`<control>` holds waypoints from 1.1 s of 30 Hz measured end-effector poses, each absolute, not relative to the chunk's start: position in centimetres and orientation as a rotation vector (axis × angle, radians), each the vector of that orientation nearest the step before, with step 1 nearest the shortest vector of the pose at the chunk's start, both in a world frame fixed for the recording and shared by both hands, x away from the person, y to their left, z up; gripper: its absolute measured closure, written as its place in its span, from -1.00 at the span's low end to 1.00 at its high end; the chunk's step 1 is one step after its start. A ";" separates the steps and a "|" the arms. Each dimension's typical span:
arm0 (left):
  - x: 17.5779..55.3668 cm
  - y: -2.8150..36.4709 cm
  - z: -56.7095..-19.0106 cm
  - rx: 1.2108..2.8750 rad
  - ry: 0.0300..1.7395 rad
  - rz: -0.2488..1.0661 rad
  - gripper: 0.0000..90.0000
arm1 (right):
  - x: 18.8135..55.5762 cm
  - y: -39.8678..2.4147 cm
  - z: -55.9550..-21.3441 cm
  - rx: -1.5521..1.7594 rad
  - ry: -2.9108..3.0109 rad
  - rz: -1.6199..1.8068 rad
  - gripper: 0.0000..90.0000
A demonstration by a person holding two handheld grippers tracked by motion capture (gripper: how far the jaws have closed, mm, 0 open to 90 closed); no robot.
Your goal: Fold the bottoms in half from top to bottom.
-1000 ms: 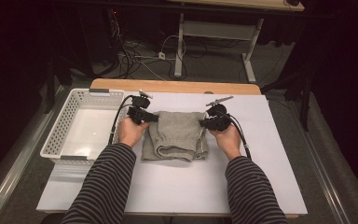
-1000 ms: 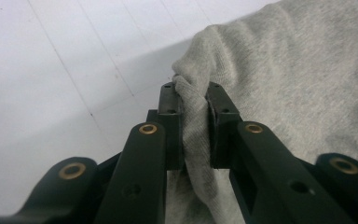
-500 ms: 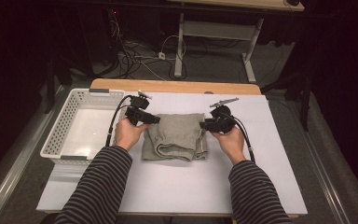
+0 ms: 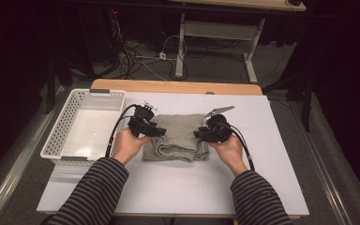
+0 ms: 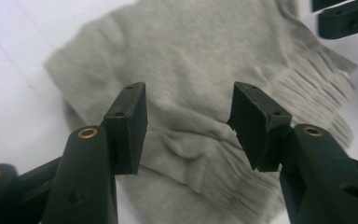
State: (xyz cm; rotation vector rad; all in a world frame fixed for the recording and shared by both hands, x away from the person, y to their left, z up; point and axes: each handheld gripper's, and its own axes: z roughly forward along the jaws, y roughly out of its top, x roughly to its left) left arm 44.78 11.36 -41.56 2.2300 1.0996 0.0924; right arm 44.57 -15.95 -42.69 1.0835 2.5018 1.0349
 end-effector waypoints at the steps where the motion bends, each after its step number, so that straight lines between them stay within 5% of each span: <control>1: 44.5 11.3 -41.7 2.236 1.091 0.088 0.00 | 44.4 -15.8 -42.8 1.077 2.511 1.035 0.48; 33: 39.6 12.6 -45.8 2.189 1.021 0.070 -0.01 | 41.3 -15.4 -45.8 1.034 2.524 1.041 0.40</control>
